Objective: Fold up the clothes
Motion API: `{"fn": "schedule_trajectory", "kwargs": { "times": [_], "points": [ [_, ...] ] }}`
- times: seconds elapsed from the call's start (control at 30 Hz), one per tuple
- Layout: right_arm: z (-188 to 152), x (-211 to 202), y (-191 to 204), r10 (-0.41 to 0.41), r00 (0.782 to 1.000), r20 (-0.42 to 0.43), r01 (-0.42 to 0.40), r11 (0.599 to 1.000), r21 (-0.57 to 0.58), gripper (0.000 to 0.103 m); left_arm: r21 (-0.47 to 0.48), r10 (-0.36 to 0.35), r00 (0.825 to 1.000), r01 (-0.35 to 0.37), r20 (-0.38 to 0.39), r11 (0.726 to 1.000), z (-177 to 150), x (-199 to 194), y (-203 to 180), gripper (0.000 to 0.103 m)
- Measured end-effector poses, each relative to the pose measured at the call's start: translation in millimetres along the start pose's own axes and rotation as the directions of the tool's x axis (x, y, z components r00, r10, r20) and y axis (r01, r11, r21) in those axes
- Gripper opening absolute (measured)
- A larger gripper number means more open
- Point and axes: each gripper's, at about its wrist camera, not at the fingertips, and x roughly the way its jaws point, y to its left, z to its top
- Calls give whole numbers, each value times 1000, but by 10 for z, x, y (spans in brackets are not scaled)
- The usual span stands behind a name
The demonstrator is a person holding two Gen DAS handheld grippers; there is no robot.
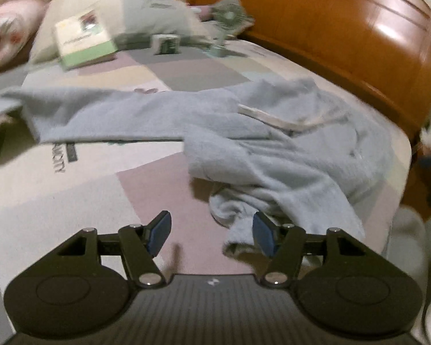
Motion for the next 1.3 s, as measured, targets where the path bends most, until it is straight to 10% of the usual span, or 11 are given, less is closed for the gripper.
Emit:
{"fn": "schedule_trajectory", "kwargs": {
  "times": [0.17, 0.53, 0.67, 0.9, 1.3],
  "points": [
    [-37, 56, -45, 5, 1000, -14, -5, 1000, 19, 86, 345, 115, 993, -112, 13, 932, -212, -92, -331, 65],
    [-64, 22, -40, 4, 1000, -3, -4, 1000, 27, 86, 745, 160, 957, -290, 243, 600, -509, 264, -991, 68],
    [-82, 6, -92, -5, 1000, -4, 6, 999, 41, 86, 821, 136, 957, -290, 256, 492, -613, 283, -1051, 28],
    [-70, 3, -102, -3, 1000, 0, 3, 999, 51, 86, 812, 187, 936, -351, 297, 466, -582, 111, -918, 12],
    [31, -55, 70, 36, 999, 39, -36, 999, -7, 86, 778, 438, 835, -506, 334, 373, -666, -428, -317, 12]
  ]
}}
